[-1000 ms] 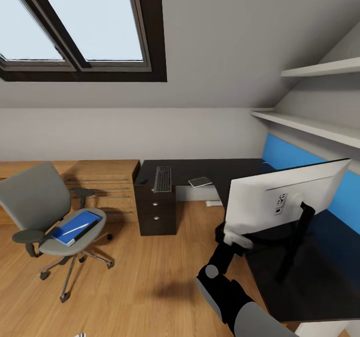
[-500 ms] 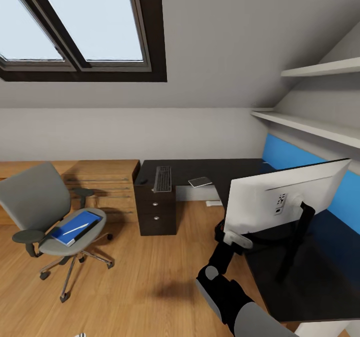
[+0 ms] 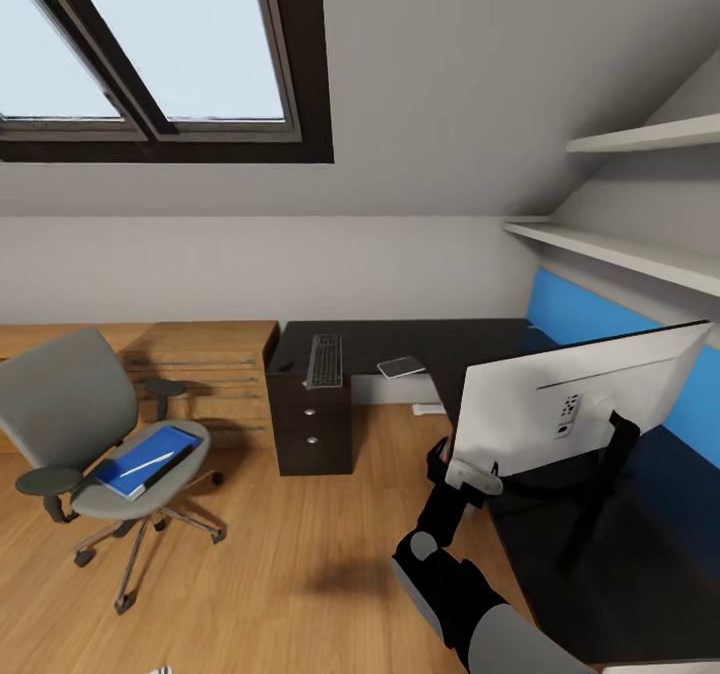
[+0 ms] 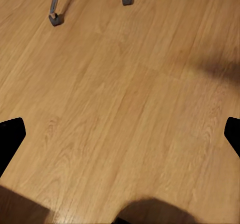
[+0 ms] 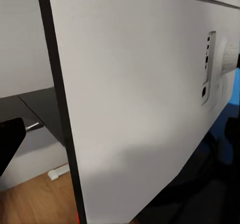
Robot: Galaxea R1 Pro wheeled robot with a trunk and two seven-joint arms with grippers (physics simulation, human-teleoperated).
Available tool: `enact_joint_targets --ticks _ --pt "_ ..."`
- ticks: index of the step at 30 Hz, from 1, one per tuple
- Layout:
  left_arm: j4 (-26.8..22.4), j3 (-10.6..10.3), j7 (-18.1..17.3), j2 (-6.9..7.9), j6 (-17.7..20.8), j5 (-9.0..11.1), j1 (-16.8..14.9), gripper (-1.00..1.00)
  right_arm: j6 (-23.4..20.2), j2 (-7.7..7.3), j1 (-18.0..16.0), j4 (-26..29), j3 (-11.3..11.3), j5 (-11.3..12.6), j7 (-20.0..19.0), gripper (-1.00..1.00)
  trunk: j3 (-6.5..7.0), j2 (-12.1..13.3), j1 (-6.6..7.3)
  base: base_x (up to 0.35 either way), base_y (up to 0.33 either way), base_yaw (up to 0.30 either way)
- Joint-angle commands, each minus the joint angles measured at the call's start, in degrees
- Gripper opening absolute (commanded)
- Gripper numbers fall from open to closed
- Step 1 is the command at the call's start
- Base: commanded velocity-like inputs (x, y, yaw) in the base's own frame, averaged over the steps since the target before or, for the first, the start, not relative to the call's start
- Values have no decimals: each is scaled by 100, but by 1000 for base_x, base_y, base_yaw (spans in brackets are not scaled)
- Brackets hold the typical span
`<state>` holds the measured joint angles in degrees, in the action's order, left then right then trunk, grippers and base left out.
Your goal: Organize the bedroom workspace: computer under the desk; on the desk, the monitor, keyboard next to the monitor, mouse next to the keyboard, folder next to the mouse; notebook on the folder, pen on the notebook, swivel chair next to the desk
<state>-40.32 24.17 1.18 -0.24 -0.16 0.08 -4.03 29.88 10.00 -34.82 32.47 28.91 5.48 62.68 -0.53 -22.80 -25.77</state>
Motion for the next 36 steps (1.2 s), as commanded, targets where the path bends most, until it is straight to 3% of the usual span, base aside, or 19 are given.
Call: enact_joint_targets --ticks 1,18,24,36 --pt "-2 8 9 -2 -2 1 -2 100 35 0 -8 -4 27 43 16 100 -6 -12 -1 32 0 0" --pt "-2 7 5 -8 -2 1 -2 100 79 0 -8 -4 14 37 23 100 -6 -12 -1 79 0 0" --pt "-1 -177 25 -4 -2 1 -2 100 79 0 -8 -4 18 37 25 100 -6 -12 -1 10 0 0" --pt "3 -220 31 -2 -6 1 0 100 4 0 -8 1 -47 67 172 100 -6 -12 -1 0 0 0"
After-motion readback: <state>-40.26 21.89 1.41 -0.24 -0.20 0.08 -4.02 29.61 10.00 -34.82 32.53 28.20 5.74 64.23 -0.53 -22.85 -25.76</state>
